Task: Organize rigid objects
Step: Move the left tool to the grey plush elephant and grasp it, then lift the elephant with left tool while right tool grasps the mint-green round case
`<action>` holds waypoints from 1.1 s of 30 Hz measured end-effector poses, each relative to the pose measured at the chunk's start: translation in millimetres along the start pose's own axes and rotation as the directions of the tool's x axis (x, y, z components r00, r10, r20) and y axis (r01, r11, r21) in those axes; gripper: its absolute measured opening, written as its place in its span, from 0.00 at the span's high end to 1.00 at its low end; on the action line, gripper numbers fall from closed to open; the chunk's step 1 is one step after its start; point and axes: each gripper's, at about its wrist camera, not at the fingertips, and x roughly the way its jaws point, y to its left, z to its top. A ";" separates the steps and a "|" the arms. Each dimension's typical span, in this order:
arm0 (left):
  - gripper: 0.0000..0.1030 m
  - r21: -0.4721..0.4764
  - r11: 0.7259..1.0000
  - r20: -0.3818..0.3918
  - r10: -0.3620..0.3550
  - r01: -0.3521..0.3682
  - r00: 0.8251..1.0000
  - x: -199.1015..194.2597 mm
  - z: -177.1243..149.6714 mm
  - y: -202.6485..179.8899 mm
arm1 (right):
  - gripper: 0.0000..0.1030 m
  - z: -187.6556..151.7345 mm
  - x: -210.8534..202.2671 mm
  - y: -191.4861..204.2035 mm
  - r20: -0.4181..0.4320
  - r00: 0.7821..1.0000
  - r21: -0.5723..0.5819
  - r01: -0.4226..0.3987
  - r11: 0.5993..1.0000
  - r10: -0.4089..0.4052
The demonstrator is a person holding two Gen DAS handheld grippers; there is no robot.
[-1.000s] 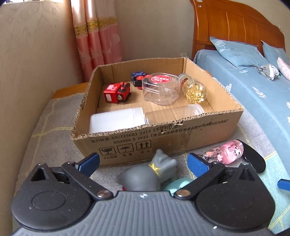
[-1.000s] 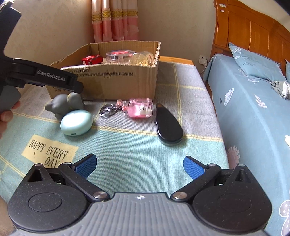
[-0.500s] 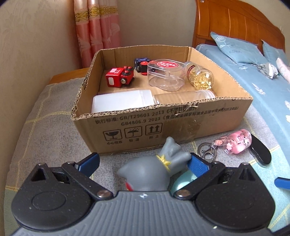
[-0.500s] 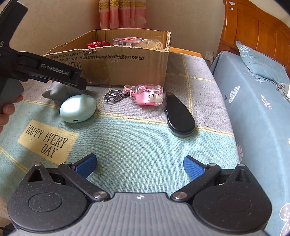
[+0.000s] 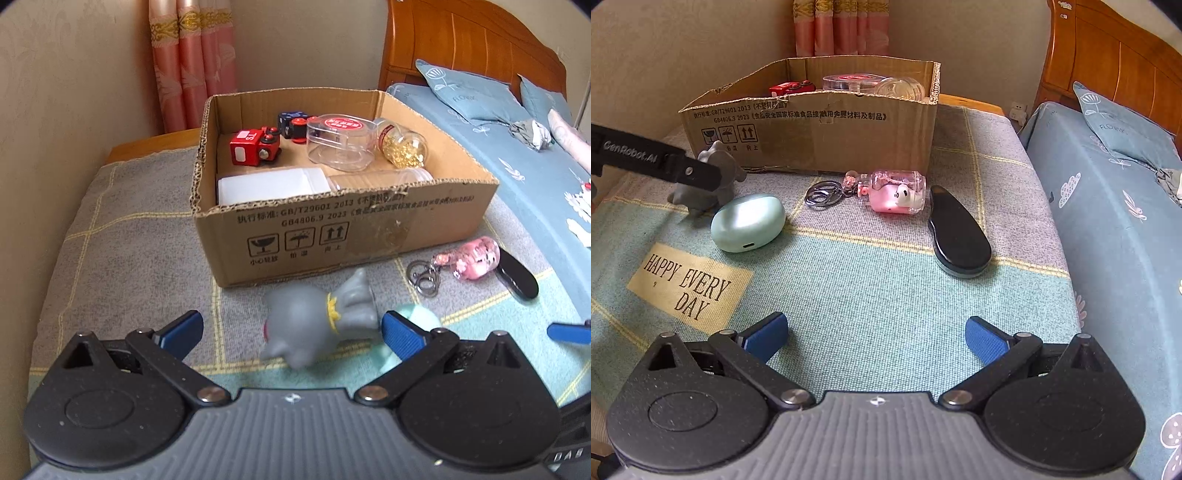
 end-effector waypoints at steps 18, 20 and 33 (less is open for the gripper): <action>0.29 0.020 0.991 0.009 -0.132 0.132 0.991 25.7 3.5 -1.4 | 0.00 -1.7 -0.7 -0.4 0.013 1.000 -0.004 -0.003 1.000 0.003; 0.30 0.025 0.992 0.010 -0.124 0.124 0.992 24.4 2.3 -2.9 | 0.00 -2.3 -1.0 -0.6 0.015 1.000 -0.006 -0.004 1.000 0.004; 0.30 0.083 0.995 0.010 0.059 -0.059 0.998 -8.8 -8.6 14.2 | 0.00 1.1 -2.0 22.3 -0.010 0.997 -0.100 -0.082 0.992 0.082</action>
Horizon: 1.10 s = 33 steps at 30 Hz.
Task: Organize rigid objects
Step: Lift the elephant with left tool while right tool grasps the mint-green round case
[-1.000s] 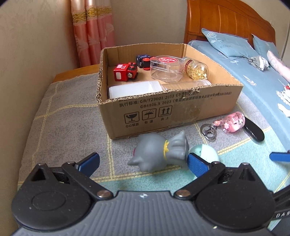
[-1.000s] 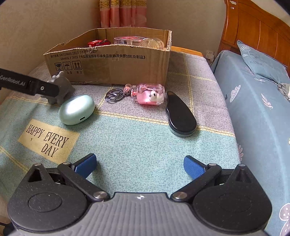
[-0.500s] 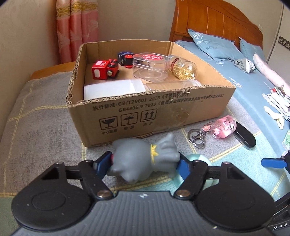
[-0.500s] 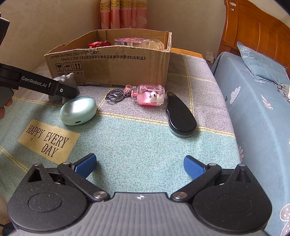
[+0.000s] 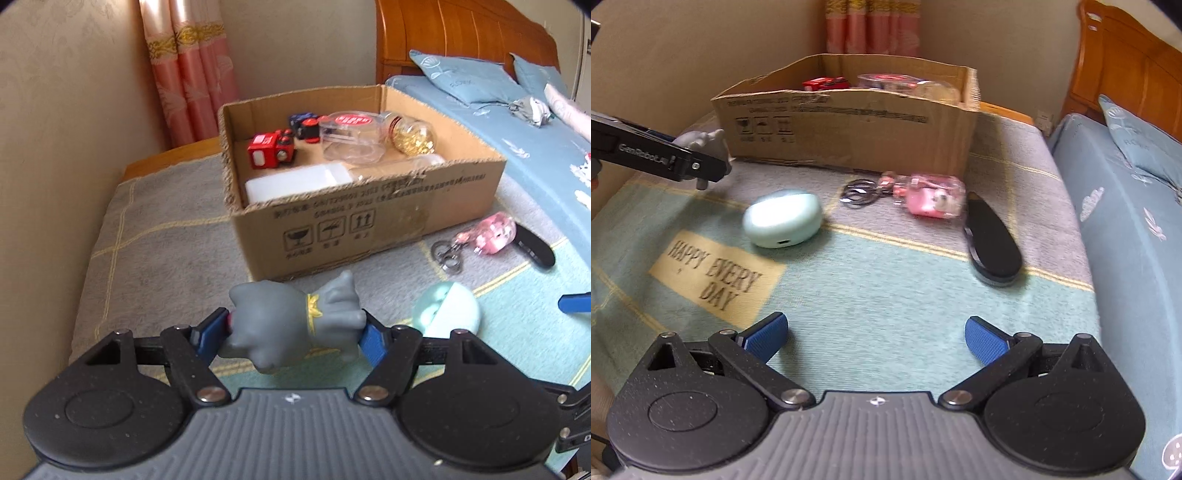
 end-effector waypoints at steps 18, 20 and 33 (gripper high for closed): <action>0.11 -0.149 0.989 -0.004 -0.003 0.002 1.000 29.0 -20.6 20.0 | 0.00 43.4 32.9 35.4 0.006 0.991 -0.182 -0.131 0.975 0.135; 0.10 -0.147 0.989 0.001 0.001 -0.001 1.000 30.0 -21.0 19.7 | 0.00 47.9 36.5 36.7 0.010 0.990 -0.189 -0.138 0.972 0.142; 0.12 -0.160 0.986 0.042 -0.045 0.051 0.998 19.3 -15.2 21.7 | 0.14 62.1 42.0 38.0 0.030 0.984 -0.237 -0.165 0.957 0.177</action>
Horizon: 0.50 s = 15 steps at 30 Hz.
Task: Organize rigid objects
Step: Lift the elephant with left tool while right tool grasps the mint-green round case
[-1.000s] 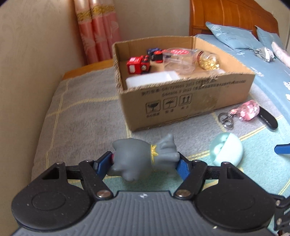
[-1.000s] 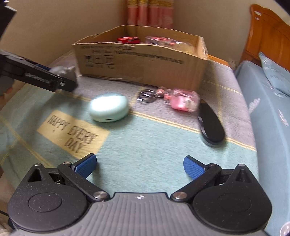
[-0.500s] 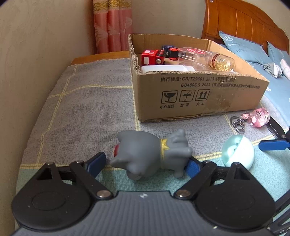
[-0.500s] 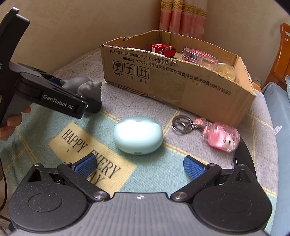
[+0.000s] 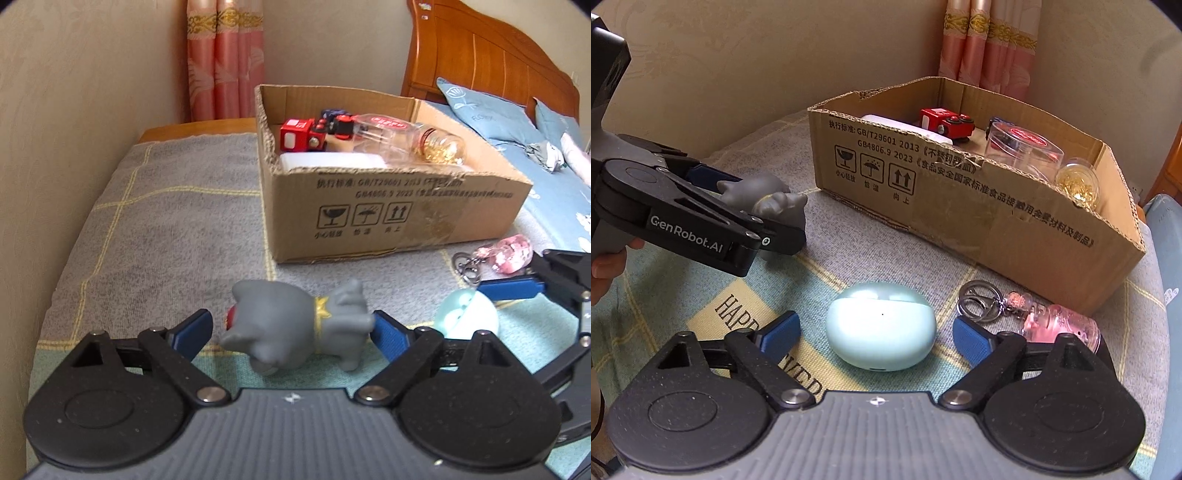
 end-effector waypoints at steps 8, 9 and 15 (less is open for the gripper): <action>0.28 0.010 1.000 -0.016 -0.004 0.004 1.000 3.0 1.0 -0.9 | 0.31 0.3 -2.8 1.2 0.003 1.000 0.006 0.000 1.000 0.000; 0.29 0.012 1.000 -0.016 -0.004 0.004 1.000 2.8 0.8 -1.2 | 0.35 0.2 -3.4 1.3 0.003 1.000 0.007 0.005 1.000 -0.005; 0.30 0.048 0.999 -0.022 -0.023 0.024 0.999 -1.4 0.5 -6.2 | 0.36 -0.4 -7.2 0.7 -0.006 1.000 0.021 0.015 1.000 -0.015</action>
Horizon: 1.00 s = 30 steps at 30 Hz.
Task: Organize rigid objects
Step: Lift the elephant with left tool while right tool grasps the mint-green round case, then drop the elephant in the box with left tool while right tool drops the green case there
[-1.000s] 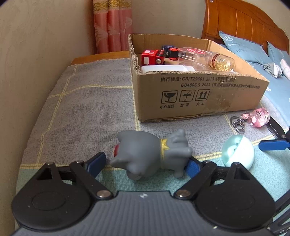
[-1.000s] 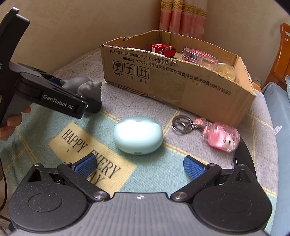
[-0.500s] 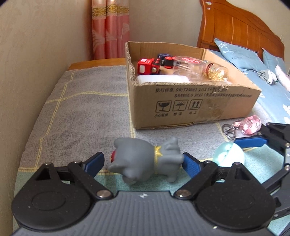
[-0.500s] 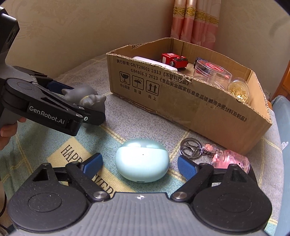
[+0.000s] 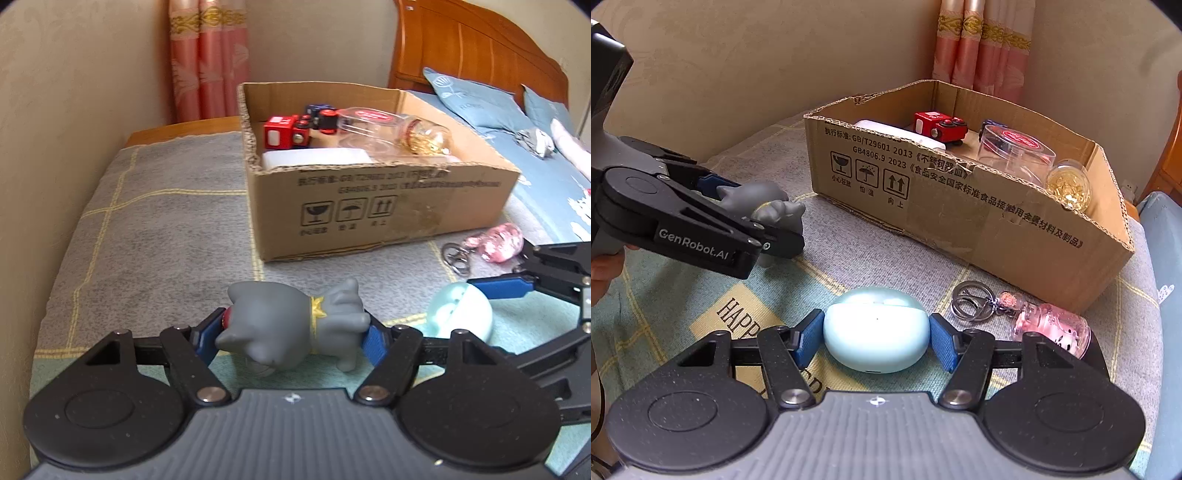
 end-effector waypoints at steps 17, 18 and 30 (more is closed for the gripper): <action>0.30 0.048 0.998 0.031 -0.037 0.036 0.999 -35.3 10.8 -13.2 | 0.36 1.6 -42.3 -18.2 0.037 0.999 0.047 0.000 0.999 -0.002; 0.30 0.052 0.998 0.035 -0.040 0.038 0.999 -37.9 11.7 -13.8 | 0.36 3.0 -45.5 -20.1 0.042 0.999 0.048 0.002 0.999 -0.004; 0.30 0.130 0.991 0.092 -0.038 0.026 0.995 -60.4 29.6 -19.9 | 0.36 43.2 -76.6 -53.6 0.155 0.981 0.041 0.110 0.993 -0.115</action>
